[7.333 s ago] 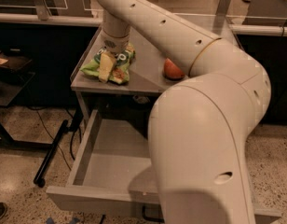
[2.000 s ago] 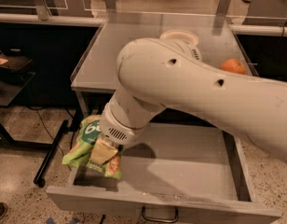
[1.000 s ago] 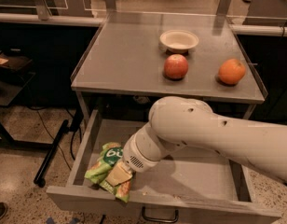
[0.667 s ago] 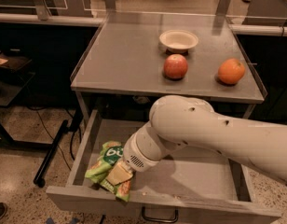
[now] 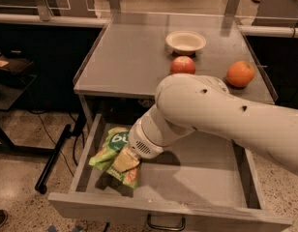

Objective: Place green rice chip bag into top drawer

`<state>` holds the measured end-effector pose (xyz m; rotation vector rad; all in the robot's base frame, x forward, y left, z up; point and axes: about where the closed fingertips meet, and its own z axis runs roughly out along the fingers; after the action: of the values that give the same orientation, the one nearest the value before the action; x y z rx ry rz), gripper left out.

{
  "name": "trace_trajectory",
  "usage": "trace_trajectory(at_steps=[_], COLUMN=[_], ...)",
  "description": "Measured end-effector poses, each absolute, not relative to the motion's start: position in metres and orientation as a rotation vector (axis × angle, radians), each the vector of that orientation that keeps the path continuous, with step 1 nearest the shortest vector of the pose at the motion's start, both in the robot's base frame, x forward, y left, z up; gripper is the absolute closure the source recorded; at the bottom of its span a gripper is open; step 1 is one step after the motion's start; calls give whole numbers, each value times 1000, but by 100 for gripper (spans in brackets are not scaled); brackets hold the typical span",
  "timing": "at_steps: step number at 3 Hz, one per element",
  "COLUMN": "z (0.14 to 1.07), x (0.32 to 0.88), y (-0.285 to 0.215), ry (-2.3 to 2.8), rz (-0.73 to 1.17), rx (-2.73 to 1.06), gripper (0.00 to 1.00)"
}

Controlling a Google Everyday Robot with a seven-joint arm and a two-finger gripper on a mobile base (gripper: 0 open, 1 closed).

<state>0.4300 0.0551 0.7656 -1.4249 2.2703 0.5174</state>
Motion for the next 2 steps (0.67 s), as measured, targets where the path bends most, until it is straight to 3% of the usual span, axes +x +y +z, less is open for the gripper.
trace_trajectory(at_steps=[2], z=[756], x=[435], y=[51], ry=[2295], rz=[500], rx=[-1401], gripper=[100])
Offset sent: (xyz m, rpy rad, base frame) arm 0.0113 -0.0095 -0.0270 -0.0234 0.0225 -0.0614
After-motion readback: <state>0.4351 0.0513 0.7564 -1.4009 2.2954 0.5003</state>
